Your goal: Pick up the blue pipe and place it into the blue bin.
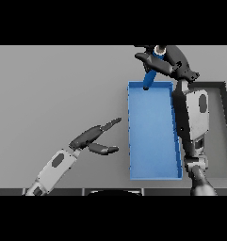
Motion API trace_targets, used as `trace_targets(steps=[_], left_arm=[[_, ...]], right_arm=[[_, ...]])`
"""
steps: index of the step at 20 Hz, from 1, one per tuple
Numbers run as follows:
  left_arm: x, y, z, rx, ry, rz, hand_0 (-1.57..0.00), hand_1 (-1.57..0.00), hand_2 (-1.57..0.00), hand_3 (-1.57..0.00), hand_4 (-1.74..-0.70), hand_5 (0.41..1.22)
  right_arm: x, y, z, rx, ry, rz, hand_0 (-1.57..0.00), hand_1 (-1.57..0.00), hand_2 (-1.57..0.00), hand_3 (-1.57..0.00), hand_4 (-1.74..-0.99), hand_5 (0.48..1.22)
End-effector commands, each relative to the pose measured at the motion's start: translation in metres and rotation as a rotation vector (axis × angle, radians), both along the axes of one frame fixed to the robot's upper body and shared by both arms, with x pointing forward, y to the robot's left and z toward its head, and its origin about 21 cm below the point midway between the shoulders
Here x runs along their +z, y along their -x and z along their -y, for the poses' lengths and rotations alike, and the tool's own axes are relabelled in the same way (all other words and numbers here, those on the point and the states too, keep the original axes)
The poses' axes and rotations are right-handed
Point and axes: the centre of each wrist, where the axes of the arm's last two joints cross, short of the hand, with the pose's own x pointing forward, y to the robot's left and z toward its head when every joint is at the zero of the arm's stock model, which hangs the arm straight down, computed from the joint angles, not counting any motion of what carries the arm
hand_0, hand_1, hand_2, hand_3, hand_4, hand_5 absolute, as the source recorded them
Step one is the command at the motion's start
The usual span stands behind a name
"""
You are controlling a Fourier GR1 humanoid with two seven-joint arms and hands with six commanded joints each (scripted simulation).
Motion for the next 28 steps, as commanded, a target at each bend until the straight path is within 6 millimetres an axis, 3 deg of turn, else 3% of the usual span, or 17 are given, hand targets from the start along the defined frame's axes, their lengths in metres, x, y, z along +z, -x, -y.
trace_targets(steps=[1,7,10,12,13,16,18,19,20,22,23,25,28], left_arm=[[-0.001,0.001,-0.004,0.000,-0.002,0.004,0.00,0.00,0.00,0.00,-0.83,0.461],[0.004,0.000,-0.004,-0.005,-0.002,0.007,0.00,0.00,0.00,0.00,-0.83,0.468],[0.005,0.000,-0.003,-0.004,0.002,0.006,0.00,0.00,0.00,0.00,-0.83,0.470],[0.006,0.001,-0.002,-0.009,-0.001,0.006,0.00,0.00,0.00,0.00,-0.83,0.470],[0.004,0.002,0.001,-0.009,-0.003,-0.003,0.00,0.00,0.00,0.00,-0.83,0.471],[0.004,0.001,-0.004,-0.003,-0.007,-0.002,0.00,0.00,0.00,0.00,-0.83,0.475],[0.001,0.001,-0.003,-0.006,-0.013,-0.005,0.00,0.00,0.00,0.00,-0.83,0.474],[0.000,0.001,-0.001,-0.006,-0.013,-0.008,0.00,0.00,0.00,0.00,-0.83,0.474],[0.004,0.005,-0.001,-0.013,0.005,0.003,0.00,0.00,0.00,0.00,-0.83,0.476],[0.005,0.007,-0.003,-0.014,0.006,0.001,0.00,0.00,0.00,0.00,-0.83,0.476],[0.004,0.006,0.001,-0.011,-0.008,-0.004,0.00,0.00,0.00,0.00,-0.83,0.476],[0.003,0.008,0.002,-0.010,-0.002,0.000,0.00,0.00,0.00,0.00,-0.83,0.477],[0.007,0.008,0.000,-0.012,0.007,0.011,0.00,0.00,0.00,0.00,-0.83,0.475]], right_arm=[[-0.006,-0.003,0.010,-0.036,-0.002,-0.035,-1.57,-1.57,-1.57,-1.57,-1.499,1.221],[-0.079,0.006,0.044,-0.207,0.062,-0.284,-1.57,-1.57,-1.57,-1.57,-1.499,1.221],[-0.116,0.009,0.051,-0.311,0.115,-0.408,-1.57,-1.57,-1.57,-1.57,-1.499,1.221],[-0.134,0.016,0.054,-0.323,0.160,-0.464,-1.57,-1.57,-1.57,-1.08,-1.586,1.221],[-0.141,0.019,0.055,-0.334,0.182,-0.487,-1.57,-1.57,-1.57,-1.18,-1.569,1.221],[-0.166,0.031,0.055,-0.341,0.244,-0.578,-1.57,-1.57,-1.57,-0.69,-1.653,1.205],[-0.177,0.033,0.055,-0.372,0.270,-0.659,-1.57,-1.57,-1.57,-1.01,-1.583,1.199],[-0.183,0.034,0.055,-0.383,0.271,-0.718,-1.46,-1.38,-1.33,-0.81,-1.534,1.190],[-0.189,0.036,0.056,-0.378,0.281,-0.770,-1.17,-1.11,-1.07,-0.65,-1.477,1.178],[-0.189,0.034,0.054,-0.376,0.289,-0.845,-0.75,-0.71,-0.68,-0.41,-1.344,1.172],[-0.186,0.034,0.053,-0.363,0.297,-0.854,-0.60,-0.57,-0.55,-0.33,-1.302,1.182],[-0.179,0.039,0.048,-0.277,0.400,-0.799,-0.38,-0.36,-0.35,-0.21,-1.234,1.091],[-0.175,0.042,0.044,-0.245,0.534,-0.736,-0.20,-0.18,-0.18,-0.11,-1.199,0.967]])
